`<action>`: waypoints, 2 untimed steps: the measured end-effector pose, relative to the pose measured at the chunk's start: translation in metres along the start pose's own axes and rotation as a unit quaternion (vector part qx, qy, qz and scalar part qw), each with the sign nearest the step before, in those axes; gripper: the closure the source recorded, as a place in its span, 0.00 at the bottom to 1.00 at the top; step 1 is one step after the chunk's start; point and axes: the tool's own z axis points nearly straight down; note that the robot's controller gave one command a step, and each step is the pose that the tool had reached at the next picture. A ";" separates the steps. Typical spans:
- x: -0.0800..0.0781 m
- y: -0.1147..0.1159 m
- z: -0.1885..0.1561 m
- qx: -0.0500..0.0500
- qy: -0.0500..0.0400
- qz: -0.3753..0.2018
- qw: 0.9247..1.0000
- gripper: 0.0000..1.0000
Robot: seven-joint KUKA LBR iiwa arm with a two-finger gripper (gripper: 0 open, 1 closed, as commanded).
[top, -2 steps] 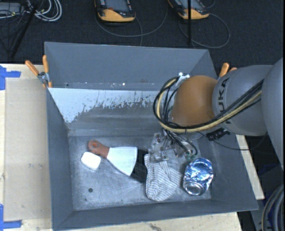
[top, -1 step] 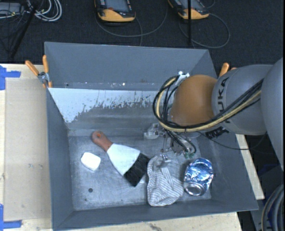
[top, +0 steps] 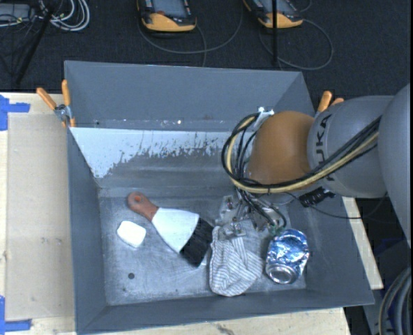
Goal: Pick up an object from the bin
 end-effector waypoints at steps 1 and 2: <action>0.000 0.000 0.000 0.000 -0.001 0.000 1.000 1.00; 0.009 -0.004 -0.026 0.000 -0.004 -0.002 1.000 1.00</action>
Offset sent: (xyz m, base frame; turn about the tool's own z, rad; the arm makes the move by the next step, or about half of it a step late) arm -0.0098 -0.0087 0.0403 -0.0059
